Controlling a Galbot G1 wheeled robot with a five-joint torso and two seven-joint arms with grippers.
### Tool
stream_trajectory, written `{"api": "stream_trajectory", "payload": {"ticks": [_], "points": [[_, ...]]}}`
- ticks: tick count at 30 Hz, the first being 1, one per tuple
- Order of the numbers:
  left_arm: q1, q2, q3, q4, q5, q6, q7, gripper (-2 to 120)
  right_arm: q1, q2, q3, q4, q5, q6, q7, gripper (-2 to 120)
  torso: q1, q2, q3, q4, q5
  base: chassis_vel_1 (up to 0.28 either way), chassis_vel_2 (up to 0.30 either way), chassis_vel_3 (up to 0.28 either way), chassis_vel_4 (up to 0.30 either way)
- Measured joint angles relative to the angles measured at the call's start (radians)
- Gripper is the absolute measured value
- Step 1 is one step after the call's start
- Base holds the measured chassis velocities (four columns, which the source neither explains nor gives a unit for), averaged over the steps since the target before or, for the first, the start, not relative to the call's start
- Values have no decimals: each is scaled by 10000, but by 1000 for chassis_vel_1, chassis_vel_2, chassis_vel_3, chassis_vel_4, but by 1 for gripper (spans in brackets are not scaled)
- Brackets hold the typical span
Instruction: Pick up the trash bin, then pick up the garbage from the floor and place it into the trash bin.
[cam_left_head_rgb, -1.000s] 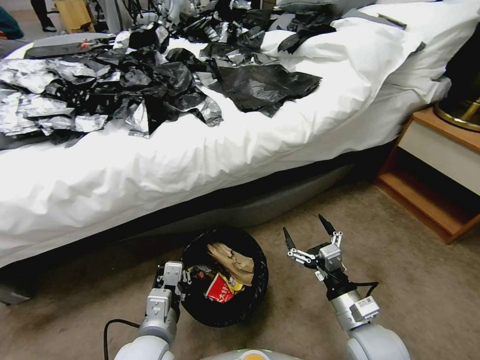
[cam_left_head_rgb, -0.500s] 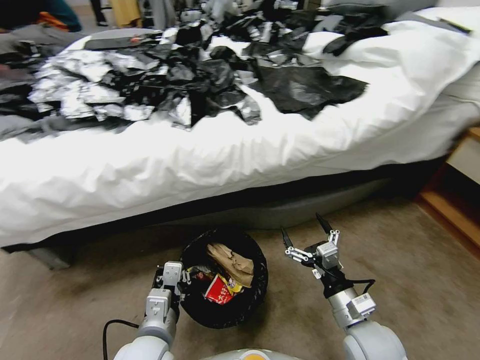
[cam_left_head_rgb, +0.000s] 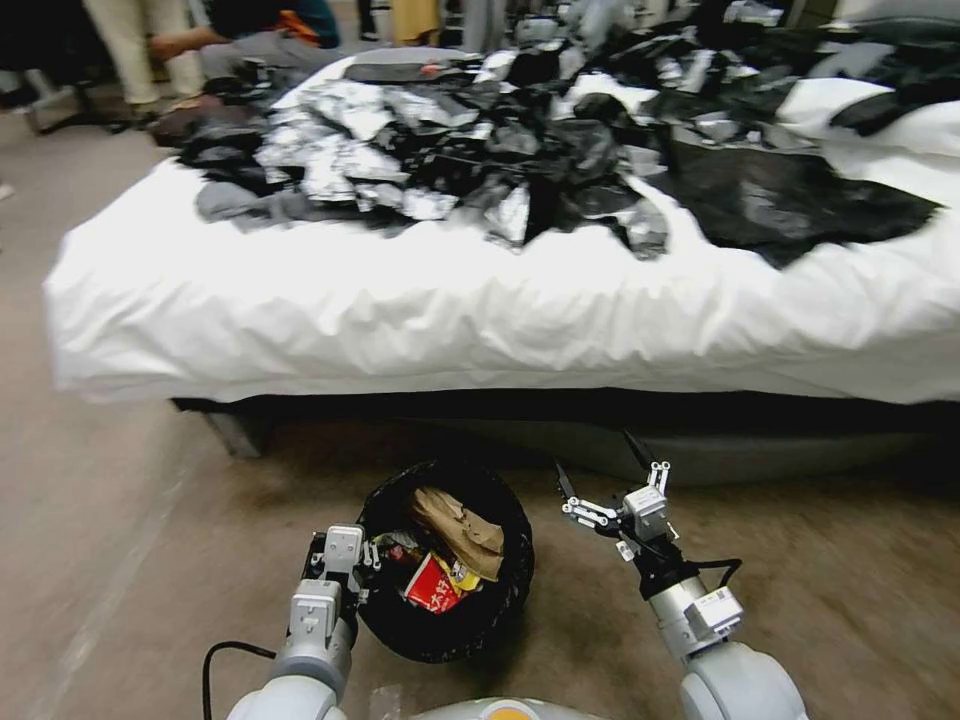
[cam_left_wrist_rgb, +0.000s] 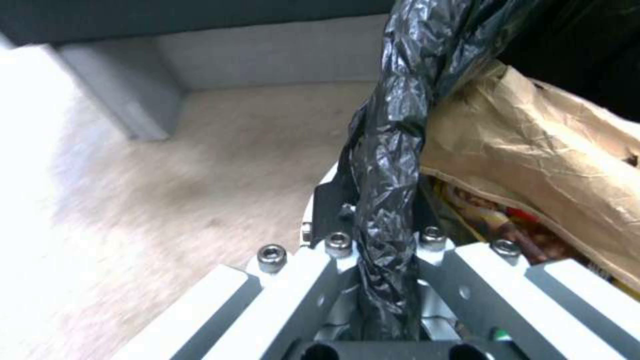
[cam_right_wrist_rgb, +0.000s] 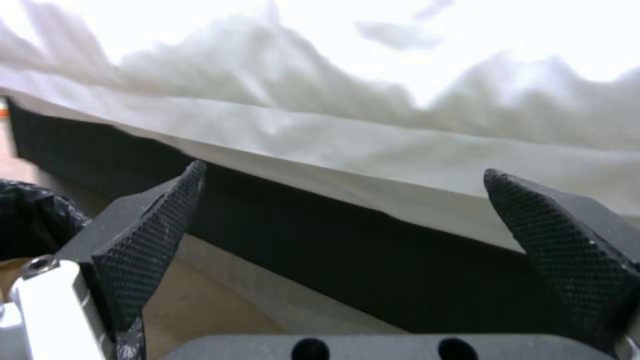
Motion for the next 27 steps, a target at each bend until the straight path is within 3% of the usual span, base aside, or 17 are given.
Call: {"api": "stream_trajectory", "payload": {"ticks": [27], "points": [[78, -29, -41, -109, 18, -14, 2, 0, 108, 7, -49, -12, -38, -64, -38, 100, 0, 0, 0, -3, -1, 128, 118, 120, 125]]}}
